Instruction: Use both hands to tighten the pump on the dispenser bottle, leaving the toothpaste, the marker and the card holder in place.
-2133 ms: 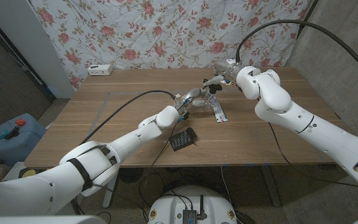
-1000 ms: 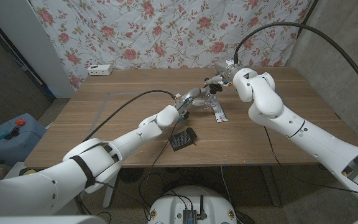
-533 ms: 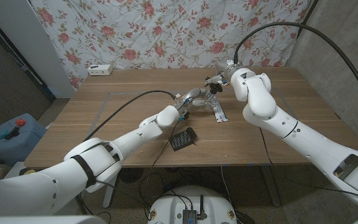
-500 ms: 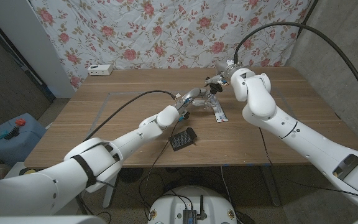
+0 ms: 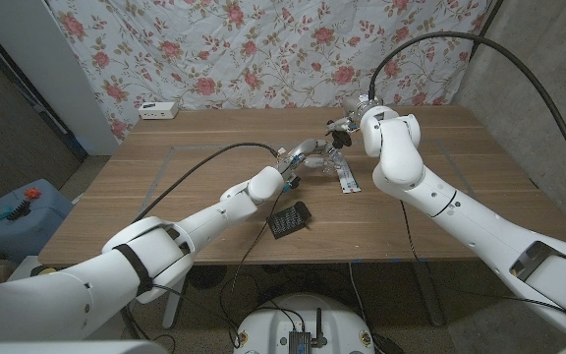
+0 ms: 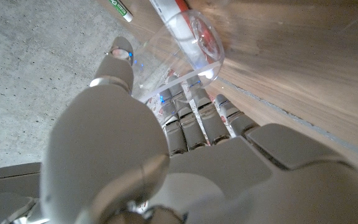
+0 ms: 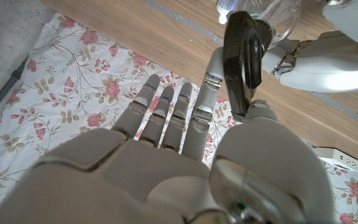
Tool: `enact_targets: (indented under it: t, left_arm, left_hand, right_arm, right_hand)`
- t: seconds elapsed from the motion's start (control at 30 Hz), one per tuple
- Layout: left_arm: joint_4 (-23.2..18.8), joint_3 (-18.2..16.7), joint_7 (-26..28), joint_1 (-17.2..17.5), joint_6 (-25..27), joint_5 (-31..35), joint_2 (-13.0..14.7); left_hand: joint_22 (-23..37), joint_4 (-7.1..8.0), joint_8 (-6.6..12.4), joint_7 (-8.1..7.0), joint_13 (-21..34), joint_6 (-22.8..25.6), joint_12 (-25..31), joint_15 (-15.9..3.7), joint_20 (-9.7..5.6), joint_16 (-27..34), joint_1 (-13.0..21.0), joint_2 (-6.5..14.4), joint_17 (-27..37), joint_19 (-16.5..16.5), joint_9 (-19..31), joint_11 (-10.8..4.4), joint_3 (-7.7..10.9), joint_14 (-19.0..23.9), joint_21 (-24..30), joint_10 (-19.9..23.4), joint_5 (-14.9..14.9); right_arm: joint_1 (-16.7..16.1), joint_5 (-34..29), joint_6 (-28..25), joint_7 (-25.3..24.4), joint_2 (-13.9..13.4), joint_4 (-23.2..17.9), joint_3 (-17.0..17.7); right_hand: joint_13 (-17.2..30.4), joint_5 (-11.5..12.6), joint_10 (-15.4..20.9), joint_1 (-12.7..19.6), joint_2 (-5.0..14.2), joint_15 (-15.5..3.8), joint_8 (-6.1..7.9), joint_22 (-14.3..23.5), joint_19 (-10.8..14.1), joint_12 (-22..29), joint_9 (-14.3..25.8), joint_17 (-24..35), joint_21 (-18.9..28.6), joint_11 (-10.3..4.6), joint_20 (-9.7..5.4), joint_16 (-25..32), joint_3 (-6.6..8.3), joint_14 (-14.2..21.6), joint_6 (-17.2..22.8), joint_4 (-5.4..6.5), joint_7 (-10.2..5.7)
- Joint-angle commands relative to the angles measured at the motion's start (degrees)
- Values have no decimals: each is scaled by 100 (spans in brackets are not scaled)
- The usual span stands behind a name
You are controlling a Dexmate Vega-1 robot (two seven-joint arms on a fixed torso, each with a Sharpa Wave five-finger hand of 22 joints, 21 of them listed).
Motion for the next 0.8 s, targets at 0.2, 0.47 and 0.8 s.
enact_targets:
  t: [0.2,0.47,0.8]
  left_arm:
    - [-59,-7,-6,37,22,-14,22]
    - [-112,-22,-9,74,49,-26,48]
    - [-157,-39,12,101,55,-21,78]
  left_hand:
    - [15,229,48,-195,10,740,33,-471,-328,20,-305,684,27,26,14,-238,283,47,1,269,42]
    - [15,238,50,-190,11,746,31,-471,-326,20,-314,688,31,23,14,-236,279,41,0,274,41]
    - [15,233,48,-191,13,741,24,-466,-322,19,-304,692,34,22,15,-250,281,32,-2,266,42]
  right_arm:
    - [94,-817,-595,849,555,267,-41]
    - [26,-1008,-553,926,707,302,46]
    - [-139,-1077,-435,823,786,244,206]
  right_hand:
    - [4,-63,131,34,74,-19,164,7,71,-44,18,17,6,78,110,-14,38,223,637,-65,-618]
    - [2,-89,254,60,121,-22,245,7,91,-42,21,17,-1,105,118,-5,56,373,653,-84,-593]
    - [-2,-130,390,220,220,-82,458,6,110,-70,42,6,-15,63,111,-44,137,506,681,-195,-561]
